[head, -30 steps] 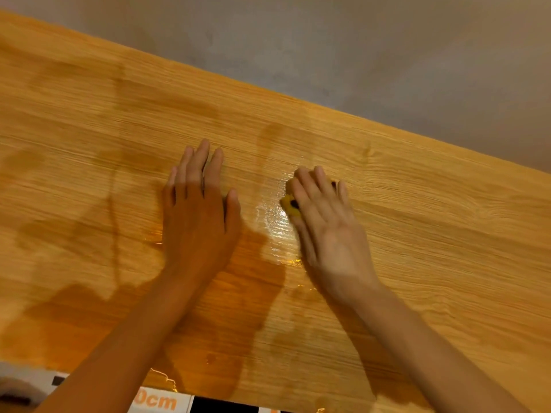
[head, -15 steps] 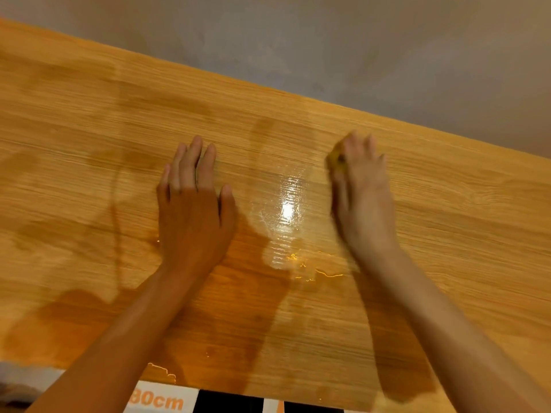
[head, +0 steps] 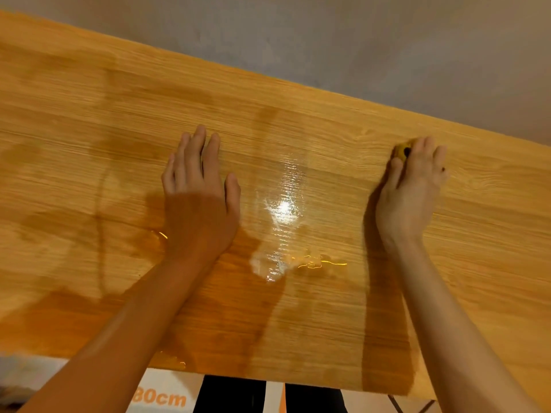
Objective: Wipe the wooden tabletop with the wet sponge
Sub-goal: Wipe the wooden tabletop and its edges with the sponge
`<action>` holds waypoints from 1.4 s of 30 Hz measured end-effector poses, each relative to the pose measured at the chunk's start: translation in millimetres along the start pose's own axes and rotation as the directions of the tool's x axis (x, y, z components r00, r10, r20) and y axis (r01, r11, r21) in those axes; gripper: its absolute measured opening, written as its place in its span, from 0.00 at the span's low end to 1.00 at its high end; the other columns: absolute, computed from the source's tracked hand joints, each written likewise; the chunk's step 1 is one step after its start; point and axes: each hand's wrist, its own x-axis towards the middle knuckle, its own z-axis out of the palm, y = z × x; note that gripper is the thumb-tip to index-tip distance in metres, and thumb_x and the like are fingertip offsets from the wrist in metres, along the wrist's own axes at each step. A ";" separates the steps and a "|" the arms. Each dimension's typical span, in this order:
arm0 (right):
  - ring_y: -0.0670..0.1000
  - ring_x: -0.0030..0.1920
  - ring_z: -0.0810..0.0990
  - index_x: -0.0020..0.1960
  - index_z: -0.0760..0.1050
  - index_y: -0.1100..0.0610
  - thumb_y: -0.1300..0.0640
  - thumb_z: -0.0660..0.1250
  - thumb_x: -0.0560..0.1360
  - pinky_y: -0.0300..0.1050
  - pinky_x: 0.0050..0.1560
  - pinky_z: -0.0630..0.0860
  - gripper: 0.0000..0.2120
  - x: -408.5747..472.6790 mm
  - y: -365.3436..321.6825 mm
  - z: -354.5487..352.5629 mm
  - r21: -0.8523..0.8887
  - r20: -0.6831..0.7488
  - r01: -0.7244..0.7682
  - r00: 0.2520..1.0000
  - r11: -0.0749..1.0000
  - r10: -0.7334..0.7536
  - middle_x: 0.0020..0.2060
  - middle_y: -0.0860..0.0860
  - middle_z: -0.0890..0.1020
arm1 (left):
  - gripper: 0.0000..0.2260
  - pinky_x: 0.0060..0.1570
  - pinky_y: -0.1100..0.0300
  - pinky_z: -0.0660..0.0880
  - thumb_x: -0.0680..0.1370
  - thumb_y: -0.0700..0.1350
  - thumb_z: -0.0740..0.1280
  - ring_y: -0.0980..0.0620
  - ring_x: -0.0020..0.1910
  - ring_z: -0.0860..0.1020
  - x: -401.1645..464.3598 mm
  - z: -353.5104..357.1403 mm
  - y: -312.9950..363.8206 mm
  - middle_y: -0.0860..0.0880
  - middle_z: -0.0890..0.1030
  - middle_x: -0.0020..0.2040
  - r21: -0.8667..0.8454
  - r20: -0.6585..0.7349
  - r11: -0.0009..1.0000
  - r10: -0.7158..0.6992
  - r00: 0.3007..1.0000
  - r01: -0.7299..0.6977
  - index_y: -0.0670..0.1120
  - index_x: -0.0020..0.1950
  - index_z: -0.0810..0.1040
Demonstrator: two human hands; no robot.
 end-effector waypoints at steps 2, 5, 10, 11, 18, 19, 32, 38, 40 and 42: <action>0.56 0.78 0.53 0.76 0.57 0.61 0.58 0.52 0.83 0.53 0.77 0.46 0.23 -31.6 -42.3 17.3 0.061 0.002 0.061 0.998 0.996 -0.061 0.76 0.56 0.60 | 0.24 0.76 0.43 0.57 0.83 0.47 0.56 0.40 0.79 0.60 0.9 -1.2 0.6 0.41 0.64 0.79 0.013 0.009 1.000 0.000 1.000 0.000 0.39 0.77 0.65; 0.55 0.78 0.54 0.76 0.60 0.60 0.56 0.53 0.83 0.52 0.78 0.46 0.22 -87.3 -98.4 41.7 0.130 0.131 0.475 0.862 0.870 -0.490 0.76 0.55 0.61 | 0.24 0.77 0.46 0.55 0.82 0.48 0.56 0.42 0.80 0.59 3.4 -1.4 0.1 0.42 0.63 0.79 0.019 0.022 1.000 -0.012 1.000 0.012 0.41 0.78 0.65; 0.53 0.78 0.53 0.76 0.59 0.58 0.55 0.54 0.83 0.52 0.78 0.47 0.22 -66.7 -11.7 5.3 0.081 0.137 0.397 0.904 0.914 -0.405 0.76 0.52 0.61 | 0.24 0.76 0.47 0.55 0.83 0.48 0.56 0.42 0.80 0.59 -0.1 -0.1 -1.0 0.43 0.63 0.79 0.017 0.014 1.000 0.006 1.000 -0.007 0.41 0.78 0.64; 0.53 0.78 0.51 0.77 0.58 0.58 0.56 0.53 0.84 0.54 0.78 0.46 0.22 -60.4 14.2 -6.1 0.068 0.102 0.248 0.962 0.966 -0.254 0.77 0.52 0.59 | 0.24 0.77 0.47 0.55 0.83 0.48 0.56 0.42 0.80 0.59 -0.4 -0.2 -1.2 0.43 0.63 0.79 0.018 0.016 1.000 0.007 1.000 -0.007 0.41 0.78 0.64; 0.54 0.78 0.52 0.76 0.58 0.59 0.55 0.53 0.83 0.49 0.78 0.43 0.23 -117.0 -58.9 22.8 0.125 0.083 0.243 0.964 0.962 -0.254 0.76 0.53 0.60 | 0.25 0.78 0.47 0.54 0.84 0.50 0.53 0.43 0.81 0.56 1.3 -0.3 -3.1 0.44 0.60 0.81 0.050 0.033 0.999 0.011 0.999 -0.013 0.42 0.79 0.61; 0.53 0.78 0.53 0.76 0.60 0.59 0.55 0.54 0.83 0.49 0.78 0.43 0.22 -131.1 -69.1 26.3 0.155 0.135 0.374 0.909 0.914 -0.395 0.76 0.53 0.61 | 0.25 0.78 0.47 0.53 0.83 0.50 0.53 0.44 0.81 0.56 1.6 -0.1 -3.4 0.44 0.60 0.81 0.049 0.037 0.999 0.011 0.999 -0.012 0.42 0.79 0.61; 0.53 0.78 0.50 0.77 0.57 0.60 0.60 0.57 0.82 0.55 0.78 0.46 0.24 -152.7 -42.0 14.5 0.137 0.084 0.284 0.951 0.949 -0.297 0.77 0.53 0.58 | 0.25 0.78 0.46 0.53 0.83 0.50 0.52 0.43 0.81 0.55 -0.5 1.1 -1.6 0.43 0.60 0.81 0.047 0.031 0.999 0.008 0.999 -0.010 0.42 0.79 0.60; 0.53 0.78 0.53 0.77 0.59 0.58 0.56 0.55 0.83 0.53 0.78 0.46 0.22 -125.6 12.7 -8.9 0.070 0.174 0.437 0.880 0.897 -0.443 0.76 0.52 0.60 | 0.25 0.77 0.45 0.53 0.83 0.49 0.53 0.42 0.80 0.56 -1.6 0.1 -1.8 0.42 0.60 0.80 0.041 0.032 0.999 0.022 0.999 -0.024 0.41 0.79 0.61; 0.54 0.78 0.53 0.77 0.58 0.59 0.57 0.53 0.84 0.54 0.78 0.45 0.22 -103.2 46.7 -24.1 0.069 0.079 0.158 0.983 0.985 -0.163 0.77 0.53 0.60 | 0.25 0.78 0.45 0.53 0.83 0.49 0.53 0.42 0.80 0.56 -1.9 0.0 -1.1 0.42 0.60 0.80 0.036 0.028 0.999 0.017 0.999 -0.018 0.41 0.79 0.61; 0.52 0.78 0.49 0.77 0.55 0.59 0.56 0.50 0.84 0.55 0.78 0.45 0.23 -105.0 43.4 -22.6 0.122 0.028 -0.005 1.000 0.992 0.001 0.77 0.52 0.57 | 0.25 0.78 0.45 0.52 0.83 0.49 0.53 0.41 0.80 0.56 -2.1 -0.4 -0.4 0.42 0.60 0.80 0.033 0.028 0.999 0.012 1.000 -0.013 0.41 0.79 0.61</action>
